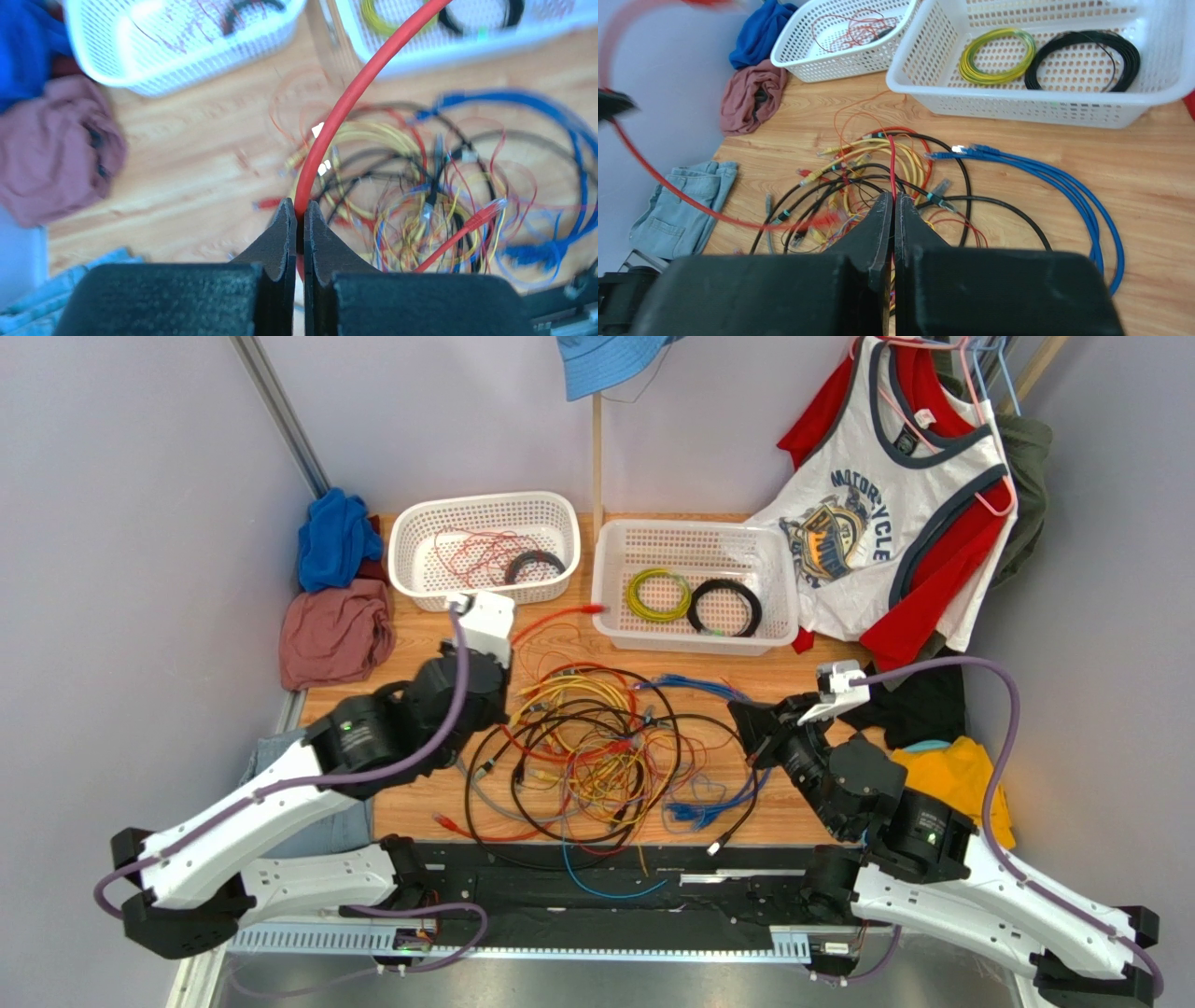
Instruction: Untangle the cables
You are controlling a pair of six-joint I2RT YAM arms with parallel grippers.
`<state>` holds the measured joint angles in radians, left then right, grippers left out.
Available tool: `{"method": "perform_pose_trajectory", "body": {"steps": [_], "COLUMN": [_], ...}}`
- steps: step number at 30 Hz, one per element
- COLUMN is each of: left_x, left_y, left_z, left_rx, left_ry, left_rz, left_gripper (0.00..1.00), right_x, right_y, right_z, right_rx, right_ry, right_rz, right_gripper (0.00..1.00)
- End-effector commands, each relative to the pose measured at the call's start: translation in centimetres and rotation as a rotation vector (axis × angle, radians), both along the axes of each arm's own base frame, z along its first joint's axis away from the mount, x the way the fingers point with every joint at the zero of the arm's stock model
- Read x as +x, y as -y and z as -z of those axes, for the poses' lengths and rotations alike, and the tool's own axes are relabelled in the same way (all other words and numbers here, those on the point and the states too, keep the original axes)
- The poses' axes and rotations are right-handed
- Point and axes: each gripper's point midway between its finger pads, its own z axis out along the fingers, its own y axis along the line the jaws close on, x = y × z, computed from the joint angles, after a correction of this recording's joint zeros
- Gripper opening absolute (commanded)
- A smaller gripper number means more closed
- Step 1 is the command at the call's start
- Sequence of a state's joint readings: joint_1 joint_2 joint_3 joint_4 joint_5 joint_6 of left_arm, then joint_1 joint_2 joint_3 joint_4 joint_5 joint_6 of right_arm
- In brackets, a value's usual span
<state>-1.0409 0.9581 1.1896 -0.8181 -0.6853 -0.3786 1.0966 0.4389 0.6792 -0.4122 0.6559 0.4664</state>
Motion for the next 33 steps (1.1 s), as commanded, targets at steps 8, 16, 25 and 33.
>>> {"method": "perform_pose_trajectory", "body": {"steps": [8, 16, 25, 33], "left_x": [0.7, 4.8, 14.8, 26.1], "left_y": [-4.9, -4.7, -8.5, -12.5], "left_z": [-15.3, -13.2, -7.8, -7.6], "left_rx": [-0.123, 0.029, -0.225, -0.394], "left_ry": [0.315, 0.260, 0.106, 0.110], "left_rz": [-0.125, -0.265, -0.485, -0.618], "left_gripper": [0.00, 0.00, 0.00, 0.00], "right_x": [-0.4, -1.2, -0.7, -1.0], "right_y": [-1.1, -3.9, -3.0, -4.4], "right_z": [6.6, 7.3, 7.8, 8.8], "right_rx": [0.010, -0.095, -0.146, -0.105], "right_ry": [-0.130, -0.199, -0.184, -0.161], "right_rz": [-0.009, -0.127, -0.092, -0.154], "right_gripper": [0.00, 0.72, 0.66, 0.65]}}
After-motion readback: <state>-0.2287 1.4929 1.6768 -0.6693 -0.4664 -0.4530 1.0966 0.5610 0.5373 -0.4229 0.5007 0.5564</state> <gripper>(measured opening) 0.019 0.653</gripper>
